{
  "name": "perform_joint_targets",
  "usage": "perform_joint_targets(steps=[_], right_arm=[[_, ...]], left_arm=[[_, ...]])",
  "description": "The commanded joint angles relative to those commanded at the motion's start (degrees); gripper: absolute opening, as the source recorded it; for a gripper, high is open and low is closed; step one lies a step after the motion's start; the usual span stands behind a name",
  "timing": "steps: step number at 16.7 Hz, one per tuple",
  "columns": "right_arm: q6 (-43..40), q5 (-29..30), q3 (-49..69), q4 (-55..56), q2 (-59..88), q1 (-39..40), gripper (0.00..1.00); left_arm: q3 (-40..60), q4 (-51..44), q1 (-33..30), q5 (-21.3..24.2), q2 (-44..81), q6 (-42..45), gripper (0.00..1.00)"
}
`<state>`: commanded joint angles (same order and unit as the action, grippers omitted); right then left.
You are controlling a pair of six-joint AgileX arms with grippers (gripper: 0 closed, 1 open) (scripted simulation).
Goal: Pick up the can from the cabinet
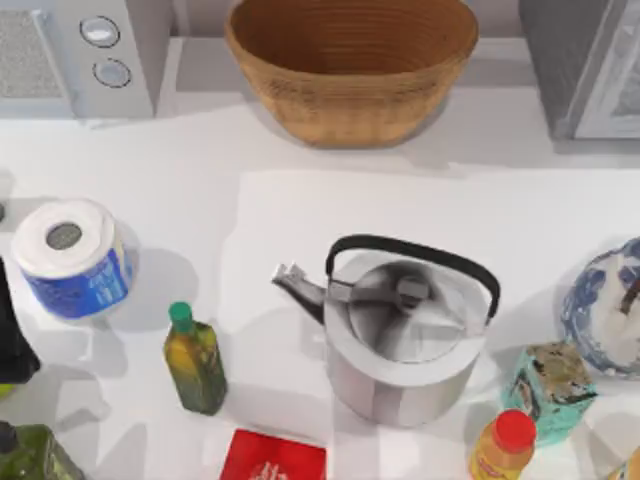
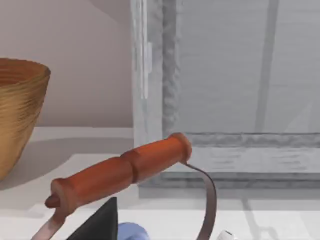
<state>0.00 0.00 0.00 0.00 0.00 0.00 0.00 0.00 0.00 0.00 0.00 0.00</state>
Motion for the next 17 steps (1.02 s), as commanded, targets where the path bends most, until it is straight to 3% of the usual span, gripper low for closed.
perform_joint_targets(steps=[7, 17], right_arm=[[0.1, 1.0, 9.0, -2.0, 7.3, 1.2, 1.0], [0.4, 6.7, 57.4, -14.0, 45.0, 6.1, 1.0]], left_arm=[[0.0, 0.0, 0.0, 0.0, 0.0, 0.0, 1.0], [0.0, 0.0, 0.0, 0.0, 0.0, 0.0, 1.0]])
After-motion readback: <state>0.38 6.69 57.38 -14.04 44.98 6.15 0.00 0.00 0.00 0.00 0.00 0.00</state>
